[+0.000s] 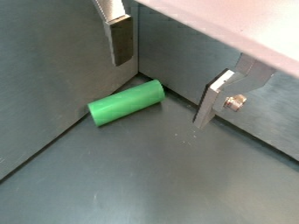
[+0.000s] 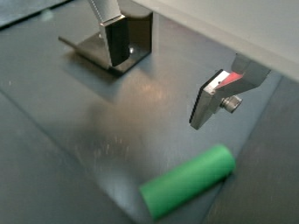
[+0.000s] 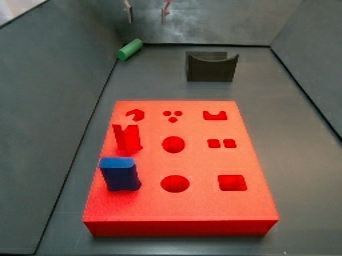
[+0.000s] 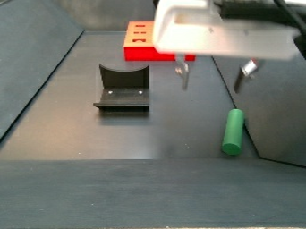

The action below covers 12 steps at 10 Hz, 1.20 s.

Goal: Pick up the round object. Move up. Place the round object on the fixture. Regrasp the round object. Move to above the board. Insert the round object.
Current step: Pick up the round object.

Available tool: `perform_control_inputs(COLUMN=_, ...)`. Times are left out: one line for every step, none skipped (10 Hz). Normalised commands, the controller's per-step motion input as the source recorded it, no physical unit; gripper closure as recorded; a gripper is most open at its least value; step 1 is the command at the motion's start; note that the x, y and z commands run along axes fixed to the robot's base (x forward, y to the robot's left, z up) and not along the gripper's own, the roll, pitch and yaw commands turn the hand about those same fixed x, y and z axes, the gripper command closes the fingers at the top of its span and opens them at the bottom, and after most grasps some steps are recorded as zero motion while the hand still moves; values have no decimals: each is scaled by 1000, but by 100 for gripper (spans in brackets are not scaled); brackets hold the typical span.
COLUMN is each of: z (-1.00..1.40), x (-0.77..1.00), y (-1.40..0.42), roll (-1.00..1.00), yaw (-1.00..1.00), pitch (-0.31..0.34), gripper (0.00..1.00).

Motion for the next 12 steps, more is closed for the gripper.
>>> perform_control_inputs(z=-314, x=-80, y=380, roll=-421, yaw=-57, pitch=-231, gripper=0)
perform_control_inputs(z=-346, x=-360, y=423, roll=-373, yaw=-134, pitch=-274, gripper=0)
perform_control_inputs(z=-314, x=-257, y=460, roll=-333, yaw=-149, pitch=-316, gripper=0)
perform_control_inputs(z=-229, x=-63, y=443, roll=-300, yaw=-131, pitch=-373, gripper=0)
perform_control_inputs(z=-689, x=-6, y=0, roll=-84, yaw=-66, pitch=-277, gripper=0)
perform_control_inputs(z=-851, x=0, y=-180, roll=-21, yaw=-9, pitch=-210, gripper=0)
perform_control_inputs(z=-866, x=26, y=-234, roll=-23, yaw=-26, pitch=-209, gripper=0)
perform_control_inputs(z=-820, x=0, y=-154, roll=-49, yaw=-57, pitch=-220, gripper=0)
perform_control_inputs(z=-717, x=117, y=0, roll=-160, yaw=-69, pitch=-184, gripper=0)
perform_control_inputs(z=-840, x=326, y=77, roll=-119, yaw=-129, pitch=-103, gripper=0)
perform_control_inputs(z=-1000, x=14, y=283, roll=0, yaw=-277, pitch=0, gripper=0)
perform_control_inputs(z=-1000, x=-511, y=380, roll=0, yaw=-183, pitch=-11, gripper=0)
